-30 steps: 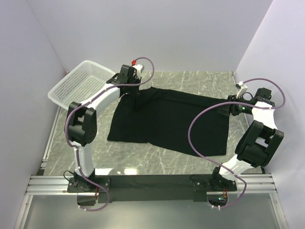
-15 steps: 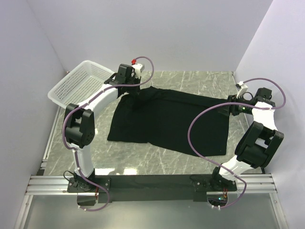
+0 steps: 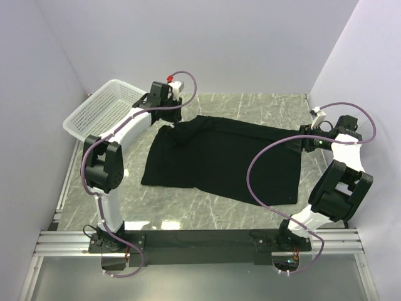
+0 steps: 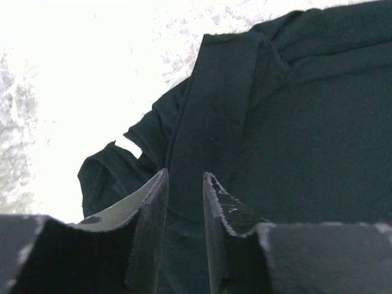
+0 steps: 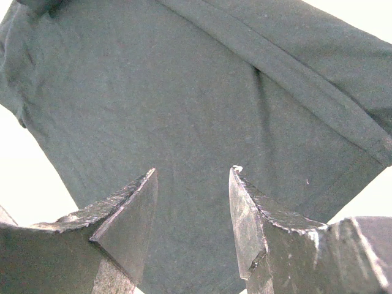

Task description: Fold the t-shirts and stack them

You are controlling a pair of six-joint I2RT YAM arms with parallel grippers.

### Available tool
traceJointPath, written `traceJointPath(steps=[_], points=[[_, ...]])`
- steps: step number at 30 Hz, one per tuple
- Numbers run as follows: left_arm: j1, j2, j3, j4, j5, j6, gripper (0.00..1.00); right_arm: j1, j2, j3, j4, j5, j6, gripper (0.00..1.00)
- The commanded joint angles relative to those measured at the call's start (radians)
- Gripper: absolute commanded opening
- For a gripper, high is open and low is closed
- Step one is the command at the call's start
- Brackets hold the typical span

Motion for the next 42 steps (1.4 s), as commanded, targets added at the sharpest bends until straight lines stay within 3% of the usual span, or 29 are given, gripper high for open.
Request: traceJointPath(steps=[1, 14, 26, 33, 42], points=[[-0.004, 0.013, 0.061, -0.041, -0.022, -0.021, 0.37, -0.011, -0.040, 0.003, -0.002, -0.022, -0.013, 0.57], [-0.024, 0.082, 0.051, -0.125, -0.111, -0.134, 0.30, -0.013, -0.035, -0.005, 0.003, -0.020, -0.011, 0.57], [-0.025, 0.080, 0.094, -0.170, -0.261, -0.176, 0.34, -0.013, -0.035, -0.010, 0.007, -0.022, -0.007, 0.57], [-0.026, 0.076, 0.091, -0.181, -0.246, -0.214, 0.33, -0.015, -0.032, -0.010, 0.010, -0.022, -0.005, 0.57], [-0.030, 0.082, 0.119, -0.187, -0.234, -0.211, 0.23, -0.015, -0.034, -0.010, 0.009, -0.023, -0.007, 0.57]])
